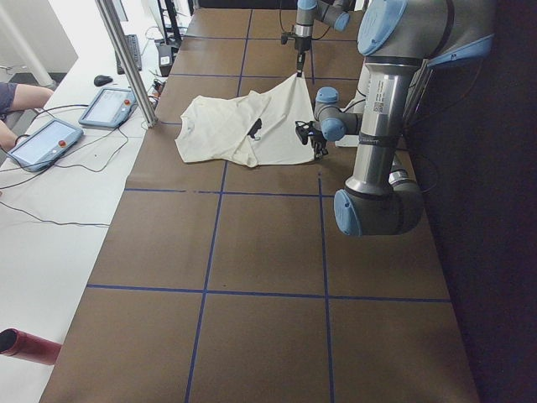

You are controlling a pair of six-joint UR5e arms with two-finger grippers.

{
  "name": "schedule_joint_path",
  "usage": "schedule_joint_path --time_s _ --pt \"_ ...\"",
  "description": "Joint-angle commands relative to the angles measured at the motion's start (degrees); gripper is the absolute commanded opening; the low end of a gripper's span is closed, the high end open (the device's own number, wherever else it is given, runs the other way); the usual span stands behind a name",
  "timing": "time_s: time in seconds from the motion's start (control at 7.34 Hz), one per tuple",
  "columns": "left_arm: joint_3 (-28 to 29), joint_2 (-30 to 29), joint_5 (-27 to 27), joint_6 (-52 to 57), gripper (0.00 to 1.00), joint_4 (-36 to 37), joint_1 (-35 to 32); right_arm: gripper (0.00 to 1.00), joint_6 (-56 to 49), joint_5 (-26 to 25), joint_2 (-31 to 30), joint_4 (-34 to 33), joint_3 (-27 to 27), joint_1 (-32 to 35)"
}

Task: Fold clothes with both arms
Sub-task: 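Grasp both hem corners nearest the robot with the left and right grippers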

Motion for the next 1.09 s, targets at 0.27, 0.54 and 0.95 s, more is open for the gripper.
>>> schedule_joint_path --time_s 0.27,0.54,0.95 --pt "-11.7 2.8 -0.4 5.0 0.00 6.1 -0.2 0.00 0.1 3.4 -2.8 0.1 1.8 -0.3" --pt "-17.8 2.8 -1.8 9.0 0.00 11.2 0.8 0.00 0.7 5.3 -5.0 0.2 5.2 -4.3" --pt "-20.3 2.4 -2.7 9.1 0.00 11.3 4.2 0.00 0.7 6.7 -4.6 0.4 6.2 -7.4"
